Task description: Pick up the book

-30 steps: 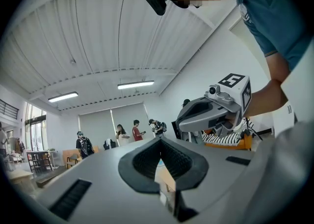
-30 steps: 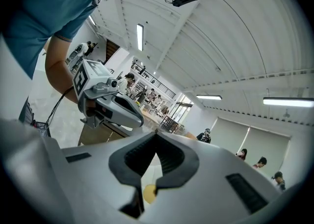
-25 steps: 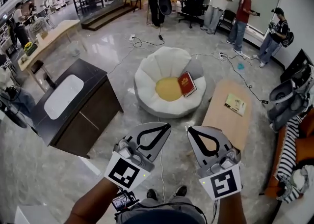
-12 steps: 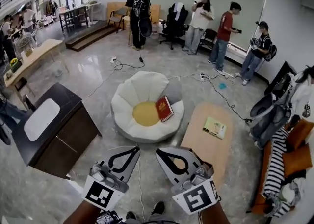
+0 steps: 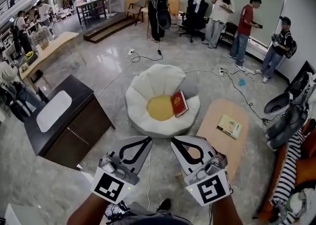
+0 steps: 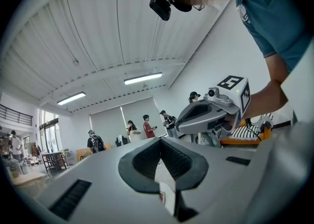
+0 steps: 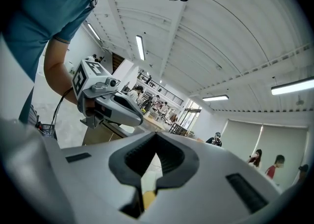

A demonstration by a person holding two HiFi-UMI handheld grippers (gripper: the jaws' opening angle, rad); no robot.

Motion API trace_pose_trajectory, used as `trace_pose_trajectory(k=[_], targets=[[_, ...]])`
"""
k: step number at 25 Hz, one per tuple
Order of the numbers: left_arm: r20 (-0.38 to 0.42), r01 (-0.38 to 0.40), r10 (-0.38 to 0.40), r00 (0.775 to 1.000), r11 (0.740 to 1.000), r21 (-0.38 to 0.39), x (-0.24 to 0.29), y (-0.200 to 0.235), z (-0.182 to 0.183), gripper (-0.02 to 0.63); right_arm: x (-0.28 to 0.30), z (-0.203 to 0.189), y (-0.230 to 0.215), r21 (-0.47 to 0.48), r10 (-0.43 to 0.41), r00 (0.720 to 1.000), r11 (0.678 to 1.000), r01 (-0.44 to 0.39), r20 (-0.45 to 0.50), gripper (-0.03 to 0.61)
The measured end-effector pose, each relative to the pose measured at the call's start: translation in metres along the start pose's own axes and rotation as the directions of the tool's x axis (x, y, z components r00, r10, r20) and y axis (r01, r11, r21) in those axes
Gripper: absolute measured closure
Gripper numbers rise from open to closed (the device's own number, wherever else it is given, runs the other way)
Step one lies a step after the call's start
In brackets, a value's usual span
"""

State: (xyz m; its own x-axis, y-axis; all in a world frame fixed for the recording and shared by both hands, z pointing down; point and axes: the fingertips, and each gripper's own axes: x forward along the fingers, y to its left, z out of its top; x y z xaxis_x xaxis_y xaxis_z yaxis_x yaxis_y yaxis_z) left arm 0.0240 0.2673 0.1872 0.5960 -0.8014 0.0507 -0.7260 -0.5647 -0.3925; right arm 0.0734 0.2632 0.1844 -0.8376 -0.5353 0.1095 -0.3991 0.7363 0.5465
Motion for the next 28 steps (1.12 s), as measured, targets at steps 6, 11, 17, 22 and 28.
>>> trace_pose_trajectory(k=[6,11,17,22,28], targets=[[-0.012,-0.004,0.004,1.000,1.000,-0.023,0.007,0.007,-0.006,0.609,0.003,-0.008,-0.007,0.015,-0.004,1.000,1.000,0.004,-0.004,0.566],[-0.001,0.038,-0.038,0.999,0.999,-0.036,0.016,0.028,-0.030,0.609,0.031,-0.021,-0.009,0.026,-0.033,0.999,0.999,0.034,-0.043,0.566],[0.052,0.105,-0.102,0.993,0.992,-0.065,0.030,0.061,-0.038,0.609,0.069,-0.014,-0.019,0.030,-0.080,0.994,0.996,0.083,-0.076,0.566],[0.097,0.156,-0.149,0.984,0.985,-0.067,0.032,0.098,-0.054,0.609,0.114,-0.013,-0.023,0.029,-0.110,0.988,0.993,0.114,-0.106,0.566],[0.128,0.175,-0.165,0.978,0.982,-0.072,0.026,0.137,-0.070,0.609,0.149,-0.009,-0.021,0.012,-0.126,0.981,0.992,0.129,-0.150,0.566]])
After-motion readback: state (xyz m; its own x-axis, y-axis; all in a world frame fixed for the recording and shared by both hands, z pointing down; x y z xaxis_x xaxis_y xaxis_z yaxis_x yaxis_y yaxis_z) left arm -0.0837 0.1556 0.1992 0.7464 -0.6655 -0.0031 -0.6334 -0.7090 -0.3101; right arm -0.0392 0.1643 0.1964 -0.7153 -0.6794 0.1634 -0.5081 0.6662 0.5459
